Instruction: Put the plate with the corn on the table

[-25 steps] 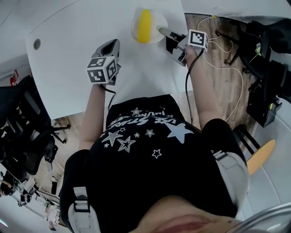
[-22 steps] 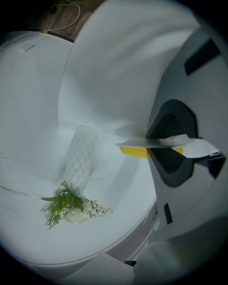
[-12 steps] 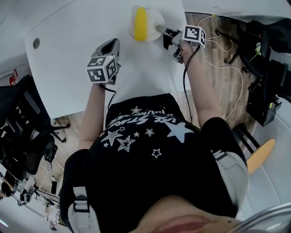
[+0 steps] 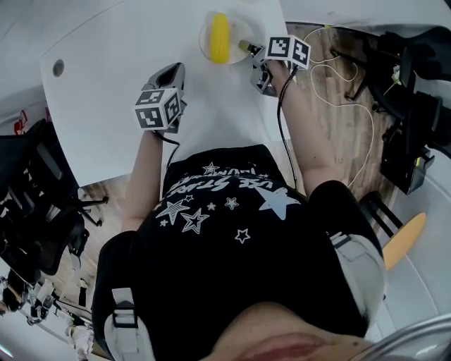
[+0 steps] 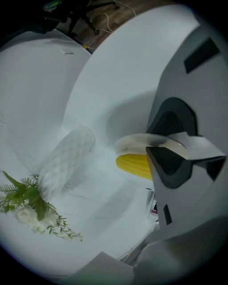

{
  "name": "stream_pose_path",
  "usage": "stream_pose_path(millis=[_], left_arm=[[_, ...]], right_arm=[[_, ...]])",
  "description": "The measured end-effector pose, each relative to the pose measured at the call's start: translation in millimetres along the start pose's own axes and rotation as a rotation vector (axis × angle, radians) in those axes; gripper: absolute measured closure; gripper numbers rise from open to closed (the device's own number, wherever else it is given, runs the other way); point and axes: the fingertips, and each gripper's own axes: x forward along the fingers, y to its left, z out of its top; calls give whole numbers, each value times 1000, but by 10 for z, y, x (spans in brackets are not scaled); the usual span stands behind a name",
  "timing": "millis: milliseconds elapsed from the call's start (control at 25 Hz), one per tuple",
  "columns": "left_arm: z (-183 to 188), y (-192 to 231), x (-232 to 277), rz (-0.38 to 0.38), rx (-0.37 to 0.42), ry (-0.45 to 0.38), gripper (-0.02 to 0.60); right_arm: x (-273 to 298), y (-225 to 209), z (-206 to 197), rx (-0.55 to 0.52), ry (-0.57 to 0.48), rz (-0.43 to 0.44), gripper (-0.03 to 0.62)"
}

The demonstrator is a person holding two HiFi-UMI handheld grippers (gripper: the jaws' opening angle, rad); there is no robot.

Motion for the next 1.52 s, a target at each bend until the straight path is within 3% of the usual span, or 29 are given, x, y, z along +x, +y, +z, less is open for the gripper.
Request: stream_pose_path(millis=[320, 520, 640, 960, 1280, 1520], left_arm=[[41, -70, -46, -20, 13, -15, 575], [35, 15, -238, -25, 17, -32, 575], [20, 70, -366, -29, 19, -44, 575], [-76, 294, -787, -59, 8, -78, 575], [-359, 670, -1132, -139, 37, -66, 575], [-465, 732, -1252, -156, 58, -67, 575]], right_arm=[[-65, 42, 24, -88, -21, -65, 401], [-116, 52, -15, -198, -53, -181, 364], [-195, 16, -28, -213, -89, -241, 364], [-444, 289, -244, -202, -189, -273, 364], [-475, 707, -817, -296, -262, -370, 429], [-557, 800, -1111, -343, -298, -424, 564]])
